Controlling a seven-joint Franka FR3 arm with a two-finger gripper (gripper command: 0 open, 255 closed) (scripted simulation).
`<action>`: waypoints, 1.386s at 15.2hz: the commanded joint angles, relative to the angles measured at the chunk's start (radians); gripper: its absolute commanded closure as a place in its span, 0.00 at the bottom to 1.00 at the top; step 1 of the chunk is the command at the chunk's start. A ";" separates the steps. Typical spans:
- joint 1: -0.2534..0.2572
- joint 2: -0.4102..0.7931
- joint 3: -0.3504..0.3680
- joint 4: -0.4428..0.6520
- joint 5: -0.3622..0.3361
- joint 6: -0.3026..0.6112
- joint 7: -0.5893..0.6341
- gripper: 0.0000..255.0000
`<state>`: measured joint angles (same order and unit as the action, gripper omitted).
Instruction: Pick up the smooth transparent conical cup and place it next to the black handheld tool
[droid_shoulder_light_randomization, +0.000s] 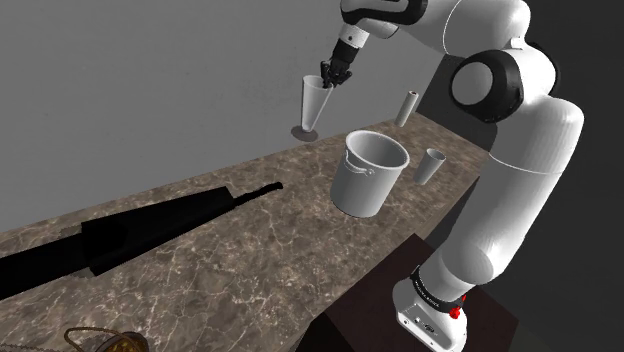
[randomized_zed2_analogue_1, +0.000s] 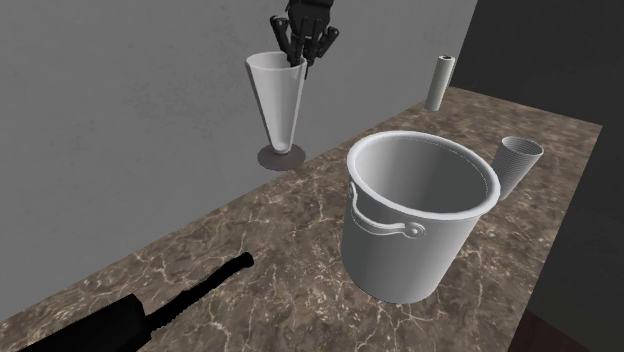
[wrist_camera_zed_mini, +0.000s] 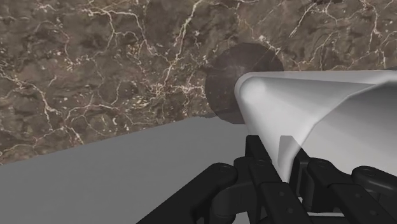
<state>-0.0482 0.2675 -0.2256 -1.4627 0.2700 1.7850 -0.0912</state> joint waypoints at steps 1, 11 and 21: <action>0.032 -0.065 0.010 -0.074 -0.018 0.019 0.037 1.00; 0.153 -0.308 0.100 -0.318 -0.086 0.068 0.251 1.00; 0.249 -0.458 0.228 -0.427 -0.112 0.065 0.485 1.00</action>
<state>0.1898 -0.1831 -0.0131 -1.8897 0.1594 1.8521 0.3649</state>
